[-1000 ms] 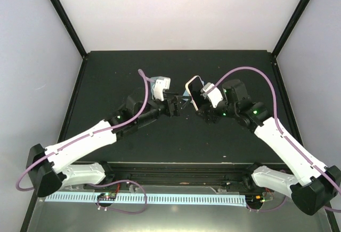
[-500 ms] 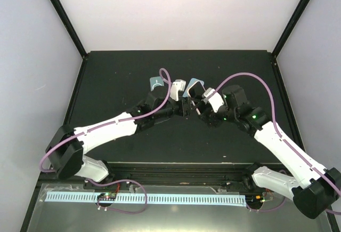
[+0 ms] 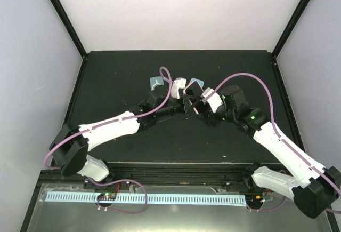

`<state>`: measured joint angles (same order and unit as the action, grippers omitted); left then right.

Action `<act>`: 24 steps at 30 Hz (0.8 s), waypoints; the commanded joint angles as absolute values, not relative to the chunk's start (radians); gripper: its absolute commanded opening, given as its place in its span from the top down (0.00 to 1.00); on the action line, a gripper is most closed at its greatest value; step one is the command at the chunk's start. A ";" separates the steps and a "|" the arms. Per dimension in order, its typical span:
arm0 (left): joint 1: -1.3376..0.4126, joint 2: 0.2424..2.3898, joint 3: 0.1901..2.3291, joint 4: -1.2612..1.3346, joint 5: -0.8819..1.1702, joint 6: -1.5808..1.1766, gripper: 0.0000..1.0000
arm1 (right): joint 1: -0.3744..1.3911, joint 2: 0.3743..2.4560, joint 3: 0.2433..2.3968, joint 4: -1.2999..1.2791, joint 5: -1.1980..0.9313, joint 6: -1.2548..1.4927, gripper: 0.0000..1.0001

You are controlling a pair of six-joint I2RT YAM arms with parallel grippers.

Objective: Take the phone out of the phone case
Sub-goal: Pick up the phone at the center of the board.

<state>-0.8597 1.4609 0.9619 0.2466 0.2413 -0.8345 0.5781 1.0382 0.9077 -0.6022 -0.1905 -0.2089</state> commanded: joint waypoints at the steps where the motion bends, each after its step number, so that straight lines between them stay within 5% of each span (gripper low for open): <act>1: -0.857 1.431 0.990 0.302 0.249 -0.840 0.92 | 0.588 1.032 0.915 -0.530 -0.204 -0.213 0.40; 5: -0.845 1.421 0.986 0.291 0.273 -0.828 0.98 | 0.588 1.039 0.922 -0.546 -0.240 -0.219 0.29; 8: -0.820 1.410 0.989 0.278 0.314 -0.807 0.98 | 0.588 1.046 0.937 -0.566 -0.265 -0.218 0.01; 24: -0.585 1.173 0.961 0.010 0.855 -0.407 0.98 | 0.585 0.992 1.062 -0.787 -0.467 -0.265 0.00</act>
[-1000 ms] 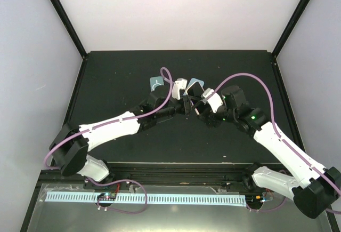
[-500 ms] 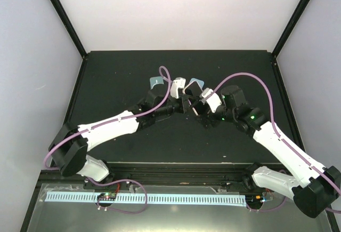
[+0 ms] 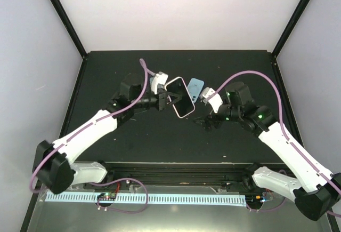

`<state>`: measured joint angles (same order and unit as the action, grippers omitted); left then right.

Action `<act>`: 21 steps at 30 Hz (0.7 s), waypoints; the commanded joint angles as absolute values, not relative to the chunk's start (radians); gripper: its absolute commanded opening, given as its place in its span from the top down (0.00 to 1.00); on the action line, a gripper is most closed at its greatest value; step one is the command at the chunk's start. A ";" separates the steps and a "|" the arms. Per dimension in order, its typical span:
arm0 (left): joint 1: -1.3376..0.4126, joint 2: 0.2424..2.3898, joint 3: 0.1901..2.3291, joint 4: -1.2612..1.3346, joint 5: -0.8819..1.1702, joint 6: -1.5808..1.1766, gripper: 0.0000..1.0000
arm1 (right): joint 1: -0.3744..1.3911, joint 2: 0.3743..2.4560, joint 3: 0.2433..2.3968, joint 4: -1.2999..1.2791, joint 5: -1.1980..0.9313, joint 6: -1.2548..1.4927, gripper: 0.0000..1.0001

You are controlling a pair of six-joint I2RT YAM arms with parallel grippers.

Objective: Take the phone out of the phone case
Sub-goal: Pick up the phone at the center of the board, then remove the phone case from the phone.

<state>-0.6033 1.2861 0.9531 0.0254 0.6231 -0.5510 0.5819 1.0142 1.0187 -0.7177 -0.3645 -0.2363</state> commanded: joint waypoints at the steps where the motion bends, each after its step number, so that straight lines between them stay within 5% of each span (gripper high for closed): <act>1: -0.583 1.158 0.963 -0.004 0.903 -0.377 0.98 | 0.585 0.985 1.065 -0.803 -0.490 -0.280 0.00; 13: -0.581 1.134 1.035 -0.166 1.184 -0.162 0.98 | 0.586 0.985 1.068 -0.922 -0.943 -0.466 0.24; 21: -0.582 1.176 1.048 -0.101 1.224 -0.207 0.98 | 0.587 1.030 1.075 -0.919 -0.963 -0.506 0.49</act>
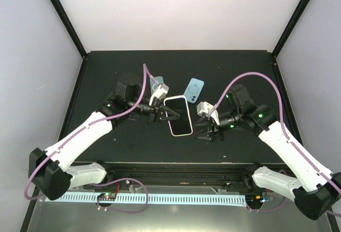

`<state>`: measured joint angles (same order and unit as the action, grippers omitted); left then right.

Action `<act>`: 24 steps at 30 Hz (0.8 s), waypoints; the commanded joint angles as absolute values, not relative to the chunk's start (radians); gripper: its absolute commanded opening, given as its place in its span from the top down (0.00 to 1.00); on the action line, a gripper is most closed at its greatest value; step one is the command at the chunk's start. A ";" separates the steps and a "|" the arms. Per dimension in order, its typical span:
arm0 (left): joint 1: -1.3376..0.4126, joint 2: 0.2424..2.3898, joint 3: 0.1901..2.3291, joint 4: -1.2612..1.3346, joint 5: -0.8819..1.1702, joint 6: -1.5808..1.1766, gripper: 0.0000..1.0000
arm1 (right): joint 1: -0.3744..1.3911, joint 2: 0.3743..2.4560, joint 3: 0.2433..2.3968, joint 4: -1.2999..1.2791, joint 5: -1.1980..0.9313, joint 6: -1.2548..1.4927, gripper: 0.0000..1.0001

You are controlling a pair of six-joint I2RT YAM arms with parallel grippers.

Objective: Take the phone out of the phone case
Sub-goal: Remove the phone case from the phone.

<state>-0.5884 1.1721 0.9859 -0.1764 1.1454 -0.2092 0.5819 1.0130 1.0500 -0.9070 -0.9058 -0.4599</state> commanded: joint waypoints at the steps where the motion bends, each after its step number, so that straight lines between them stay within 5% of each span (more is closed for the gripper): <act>1: -0.582 1.180 1.049 -0.099 1.227 -0.208 0.98 | 0.588 1.033 1.076 -0.922 -0.964 -0.516 0.50; 24: -0.583 1.238 1.062 -0.074 1.392 -0.299 0.98 | 0.588 1.129 1.065 -0.931 -0.906 -0.687 0.89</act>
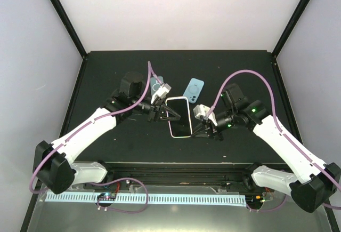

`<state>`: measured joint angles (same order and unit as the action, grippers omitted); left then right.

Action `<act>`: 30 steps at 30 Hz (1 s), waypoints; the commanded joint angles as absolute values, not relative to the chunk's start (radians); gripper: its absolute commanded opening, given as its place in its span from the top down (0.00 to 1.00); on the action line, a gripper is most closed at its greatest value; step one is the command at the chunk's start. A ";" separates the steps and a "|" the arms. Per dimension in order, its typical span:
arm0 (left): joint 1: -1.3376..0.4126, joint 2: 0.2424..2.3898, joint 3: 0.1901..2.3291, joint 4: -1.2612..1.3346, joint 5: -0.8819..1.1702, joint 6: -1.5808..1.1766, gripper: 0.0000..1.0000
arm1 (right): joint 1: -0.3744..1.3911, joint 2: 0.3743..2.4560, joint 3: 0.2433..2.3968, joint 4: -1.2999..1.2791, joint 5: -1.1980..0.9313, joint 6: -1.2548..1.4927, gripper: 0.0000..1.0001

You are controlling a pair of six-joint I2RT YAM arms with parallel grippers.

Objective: Take the phone out of the phone case
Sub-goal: Remove the phone case from the phone.

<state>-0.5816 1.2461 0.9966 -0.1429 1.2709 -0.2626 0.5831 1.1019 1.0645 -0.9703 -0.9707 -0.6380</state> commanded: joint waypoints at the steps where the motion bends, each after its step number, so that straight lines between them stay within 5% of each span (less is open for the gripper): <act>1: -0.584 1.238 1.063 -0.074 1.398 -0.304 0.98 | 0.588 1.135 1.063 -0.937 -0.903 -0.708 0.91; 30: -0.606 1.225 1.033 -0.015 1.488 -0.367 0.98 | 0.583 1.221 1.006 -0.638 -0.728 -0.495 0.96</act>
<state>-0.5674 1.2709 0.9920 -0.1452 1.2816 -0.3191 0.5827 1.1835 1.0199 -0.8433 -0.8951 -0.5770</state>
